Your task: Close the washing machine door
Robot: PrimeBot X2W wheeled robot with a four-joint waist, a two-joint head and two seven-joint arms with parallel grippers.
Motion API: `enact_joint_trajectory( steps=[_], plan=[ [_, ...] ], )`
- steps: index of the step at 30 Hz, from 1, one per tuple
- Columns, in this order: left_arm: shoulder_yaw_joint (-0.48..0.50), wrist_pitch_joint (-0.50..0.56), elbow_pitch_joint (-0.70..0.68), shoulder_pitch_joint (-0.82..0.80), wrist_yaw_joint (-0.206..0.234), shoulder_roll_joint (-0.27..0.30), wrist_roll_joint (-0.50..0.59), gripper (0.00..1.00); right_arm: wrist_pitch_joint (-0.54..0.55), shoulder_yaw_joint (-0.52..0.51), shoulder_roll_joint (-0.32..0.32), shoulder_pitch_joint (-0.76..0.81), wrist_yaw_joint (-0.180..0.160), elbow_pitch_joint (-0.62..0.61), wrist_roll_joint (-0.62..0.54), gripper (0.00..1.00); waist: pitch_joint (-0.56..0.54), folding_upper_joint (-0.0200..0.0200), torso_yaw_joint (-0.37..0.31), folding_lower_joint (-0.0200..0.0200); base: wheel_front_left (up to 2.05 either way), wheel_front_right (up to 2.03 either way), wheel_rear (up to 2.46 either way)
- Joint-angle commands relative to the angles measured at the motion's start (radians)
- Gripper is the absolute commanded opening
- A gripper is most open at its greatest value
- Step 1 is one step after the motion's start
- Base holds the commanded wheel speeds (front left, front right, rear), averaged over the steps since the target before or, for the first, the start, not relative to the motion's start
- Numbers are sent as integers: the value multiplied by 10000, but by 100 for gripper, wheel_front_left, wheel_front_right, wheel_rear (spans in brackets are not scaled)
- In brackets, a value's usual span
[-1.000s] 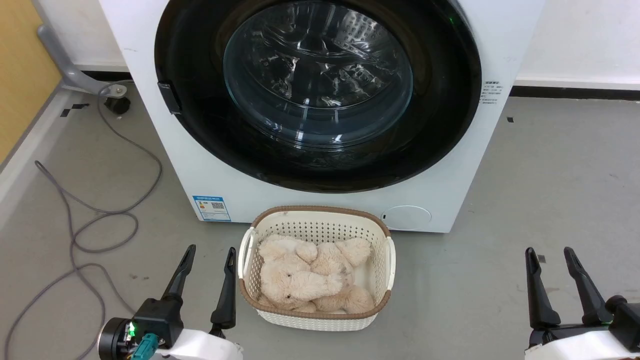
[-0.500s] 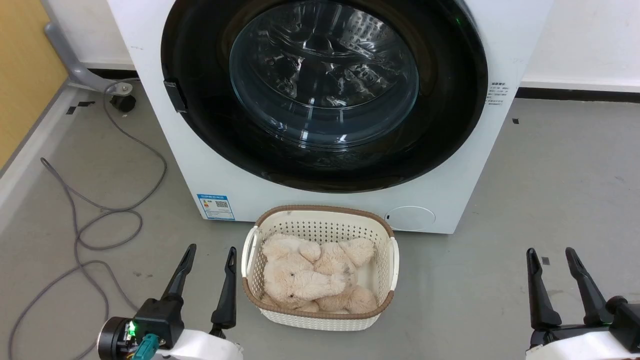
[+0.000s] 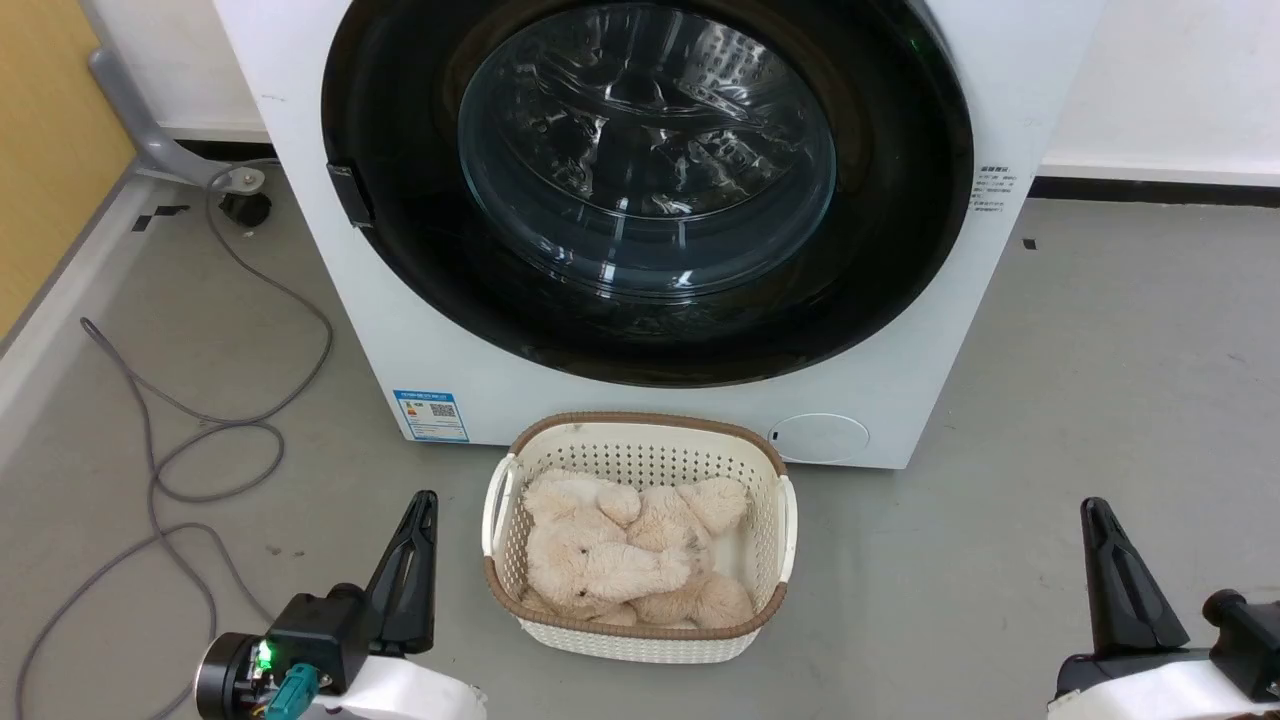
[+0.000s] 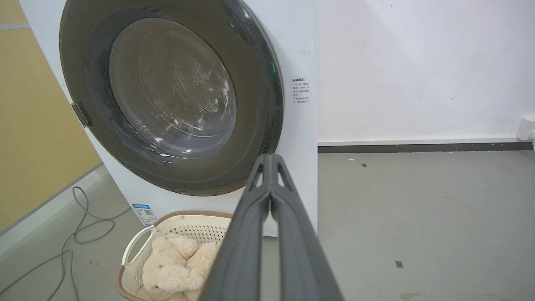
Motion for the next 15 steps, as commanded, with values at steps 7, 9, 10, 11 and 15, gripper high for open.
enact_joint_trajectory(
  steps=[7, 9, 10, 11, 15],
  plan=[
    [56, 201, -100, -1, 91, 0, 96, 0, 170, 60, 77, -46, -1, -109, -222, 0, -23, 0, -30, 1, 0, 0, 0],
    [60, 221, -107, -1, 96, 0, 103, 0, 190, 66, 82, -49, -1, -116, -240, 0, -26, 0, -33, 1, 0, 0, 0],
    [64, 242, -115, -1, 102, 0, 110, 0, 211, 72, 87, -52, -1, -123, -258, 0, -29, 0, -37, 1, 0, 0, 0],
    [68, 262, -123, -1, 108, 0, 116, 0, 232, 77, 92, -55, -1, -130, -276, 0, -32, 0, -41, 1, 0, 0, 0],
    [85, 344, -153, -1, 132, 0, 143, 0, 314, 100, 110, -67, -1, -158, -348, 0, -45, 0, -55, 1, 0, 0, 0]
  ],
)
